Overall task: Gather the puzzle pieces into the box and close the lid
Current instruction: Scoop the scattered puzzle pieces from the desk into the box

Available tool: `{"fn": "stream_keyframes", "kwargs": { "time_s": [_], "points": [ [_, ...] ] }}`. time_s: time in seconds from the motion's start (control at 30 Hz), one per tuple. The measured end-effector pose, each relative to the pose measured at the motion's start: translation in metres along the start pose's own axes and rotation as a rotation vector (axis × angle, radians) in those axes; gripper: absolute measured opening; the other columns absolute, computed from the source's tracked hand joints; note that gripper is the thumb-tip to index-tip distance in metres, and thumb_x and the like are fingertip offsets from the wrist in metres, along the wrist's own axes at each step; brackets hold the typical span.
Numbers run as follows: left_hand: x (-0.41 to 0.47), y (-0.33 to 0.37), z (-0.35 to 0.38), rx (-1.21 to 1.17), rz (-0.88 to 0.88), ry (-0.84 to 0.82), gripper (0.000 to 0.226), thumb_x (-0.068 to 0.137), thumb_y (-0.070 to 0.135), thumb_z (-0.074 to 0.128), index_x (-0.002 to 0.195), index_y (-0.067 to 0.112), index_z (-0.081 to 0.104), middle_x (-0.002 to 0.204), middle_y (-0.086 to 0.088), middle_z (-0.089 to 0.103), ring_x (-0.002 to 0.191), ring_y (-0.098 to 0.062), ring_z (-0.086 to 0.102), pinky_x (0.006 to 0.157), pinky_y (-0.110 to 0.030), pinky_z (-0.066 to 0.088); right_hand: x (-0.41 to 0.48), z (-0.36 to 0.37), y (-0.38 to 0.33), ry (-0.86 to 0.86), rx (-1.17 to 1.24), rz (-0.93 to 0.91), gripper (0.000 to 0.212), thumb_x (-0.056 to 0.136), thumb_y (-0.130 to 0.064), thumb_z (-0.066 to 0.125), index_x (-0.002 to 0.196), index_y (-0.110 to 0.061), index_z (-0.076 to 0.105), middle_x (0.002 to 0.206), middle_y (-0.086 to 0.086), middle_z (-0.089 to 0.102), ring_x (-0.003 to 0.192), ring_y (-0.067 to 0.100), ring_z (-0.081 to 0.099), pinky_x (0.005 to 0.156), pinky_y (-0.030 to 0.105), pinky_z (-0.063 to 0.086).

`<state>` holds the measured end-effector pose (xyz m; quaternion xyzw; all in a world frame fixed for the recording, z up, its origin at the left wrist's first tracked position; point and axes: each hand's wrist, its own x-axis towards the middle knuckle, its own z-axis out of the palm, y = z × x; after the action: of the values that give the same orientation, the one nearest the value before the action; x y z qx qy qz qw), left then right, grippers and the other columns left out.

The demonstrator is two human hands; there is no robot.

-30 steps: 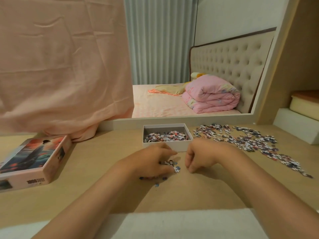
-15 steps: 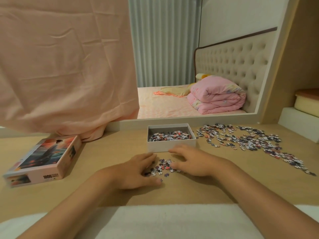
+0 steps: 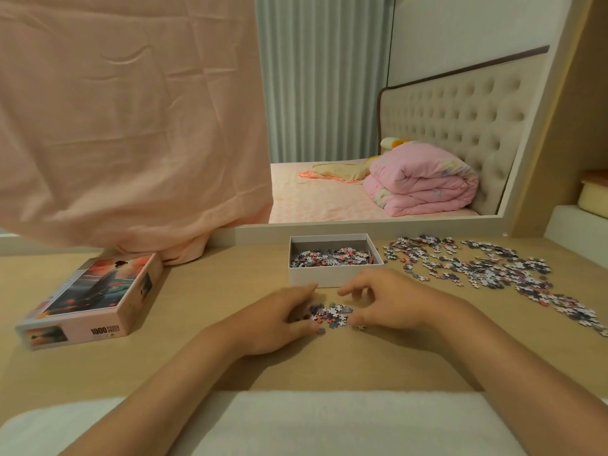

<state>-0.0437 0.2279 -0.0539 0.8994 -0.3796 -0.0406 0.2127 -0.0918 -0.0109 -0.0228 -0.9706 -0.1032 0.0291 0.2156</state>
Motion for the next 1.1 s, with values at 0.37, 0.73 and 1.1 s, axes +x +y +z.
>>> {"fn": "stream_keyframes", "kwargs": {
  "time_s": [0.37,0.73,1.1],
  "points": [
    [0.006,-0.008,0.0,0.098,0.031,0.087,0.038,0.089,0.04,0.067,0.121,0.02,0.068,0.1,-0.001,0.057,0.086,-0.01,0.052,0.084,-0.027,0.043,0.012,0.015,-0.003,0.049,0.045,0.047,0.029,0.08,-0.033,0.081,0.108,-0.027,0.075,0.084,-0.013,0.069,0.08,0.003,0.064,0.076,0.022,0.05],
    [0.004,-0.004,-0.002,0.175,-0.067,-0.077,0.062,0.086,0.063,0.057,0.137,0.029,0.049,0.123,0.004,0.037,0.122,-0.014,0.03,0.107,-0.035,0.034,0.024,0.022,-0.022,-0.162,-0.194,0.042,0.076,0.074,-0.07,0.068,0.137,-0.03,0.054,0.116,0.002,0.047,0.104,0.023,0.053,0.094,0.044,0.048],
    [0.016,0.003,0.005,0.053,-0.007,0.148,0.033,0.085,0.039,0.072,0.113,0.022,0.072,0.098,0.001,0.055,0.081,-0.011,0.049,0.063,-0.02,0.03,0.039,0.025,-0.036,-0.023,-0.033,0.101,0.032,0.079,-0.031,0.082,0.109,-0.021,0.076,0.088,-0.008,0.065,0.083,0.01,0.059,0.073,0.023,0.044]
  ]
}}
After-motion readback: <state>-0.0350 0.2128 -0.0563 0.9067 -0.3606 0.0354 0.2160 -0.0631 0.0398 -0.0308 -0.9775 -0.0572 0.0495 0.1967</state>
